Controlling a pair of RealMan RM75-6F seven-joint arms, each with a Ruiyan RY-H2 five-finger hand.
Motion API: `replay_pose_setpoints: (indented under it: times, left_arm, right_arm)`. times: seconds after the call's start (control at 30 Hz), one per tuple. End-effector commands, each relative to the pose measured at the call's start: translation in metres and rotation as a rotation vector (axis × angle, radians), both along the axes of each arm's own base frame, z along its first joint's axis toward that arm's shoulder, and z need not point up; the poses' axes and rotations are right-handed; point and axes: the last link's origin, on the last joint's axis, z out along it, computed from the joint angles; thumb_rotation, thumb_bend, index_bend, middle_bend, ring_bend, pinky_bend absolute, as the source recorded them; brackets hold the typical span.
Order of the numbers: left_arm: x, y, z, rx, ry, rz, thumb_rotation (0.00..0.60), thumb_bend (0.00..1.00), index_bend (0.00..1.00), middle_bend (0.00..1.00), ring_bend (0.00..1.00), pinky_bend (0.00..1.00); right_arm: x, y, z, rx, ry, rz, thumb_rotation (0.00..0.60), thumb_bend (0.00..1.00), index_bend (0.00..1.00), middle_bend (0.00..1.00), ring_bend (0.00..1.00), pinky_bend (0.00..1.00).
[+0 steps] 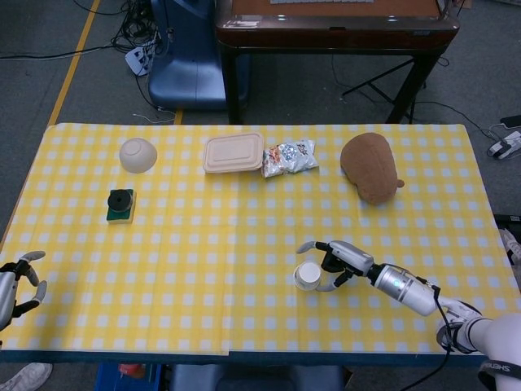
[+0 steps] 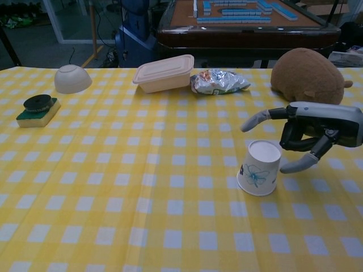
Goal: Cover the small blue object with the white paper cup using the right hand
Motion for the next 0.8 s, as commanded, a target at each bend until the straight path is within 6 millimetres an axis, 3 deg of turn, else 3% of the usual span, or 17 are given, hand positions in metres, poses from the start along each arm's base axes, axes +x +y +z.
replay_pose_setpoints:
  times: [0.03, 0.2, 0.3, 0.37, 0.5, 0.67, 0.8]
  left_arm:
    - [0.000, 0.000, 0.000, 0.000, 0.001, 0.001, 0.600, 0.42, 0.32, 0.57, 0.41, 0.50]
    - [0.000, 0.000, -0.001, -0.004, 0.004, 0.001, 0.600, 0.42, 0.32, 0.57, 0.41, 0.50]
    - [0.000, 0.000, -0.002, -0.005, 0.007, -0.001, 0.600, 0.42, 0.32, 0.57, 0.41, 0.50]
    - [0.001, 0.000, -0.003, -0.008, 0.011, -0.004, 0.600, 0.42, 0.32, 0.57, 0.42, 0.50]
    - [0.004, -0.001, -0.006, -0.013, 0.020, -0.018, 0.600, 0.42, 0.32, 0.57, 0.41, 0.50]
    - [0.009, -0.002, -0.009, -0.007, 0.021, -0.063, 0.600, 0.42, 0.36, 0.57, 0.41, 0.50]
    - [0.013, -0.003, -0.012, -0.002, 0.026, -0.116, 0.600, 0.42, 0.41, 0.53, 0.41, 0.50]
  right_arm:
    - [-0.001, 0.005, 0.015, -0.092, 0.060, 0.053, 0.600, 0.00, 0.21, 1.00, 1.00, 1.00]
    - [-0.003, 0.019, 0.038, -0.356, 0.252, 0.149, 0.600, 0.00, 0.22, 1.00, 1.00, 1.00]
    - [-0.002, 0.029, 0.049, -0.499, 0.361, 0.184, 0.600, 0.00, 0.30, 0.99, 1.00, 1.00]
    - [-0.003, 0.038, 0.061, -0.617, 0.464, 0.217, 0.600, 0.00, 0.33, 0.93, 0.97, 1.00]
    - [-0.001, 0.066, 0.081, -0.749, 0.604, 0.211, 0.600, 0.00, 0.33, 0.74, 0.80, 0.97]
    - [-0.007, 0.092, 0.107, -0.853, 0.686, 0.180, 0.600, 0.00, 0.33, 0.57, 0.55, 0.78]
    - [-0.015, 0.111, 0.122, -0.913, 0.723, 0.141, 0.600, 0.00, 0.33, 0.51, 0.47, 0.66]
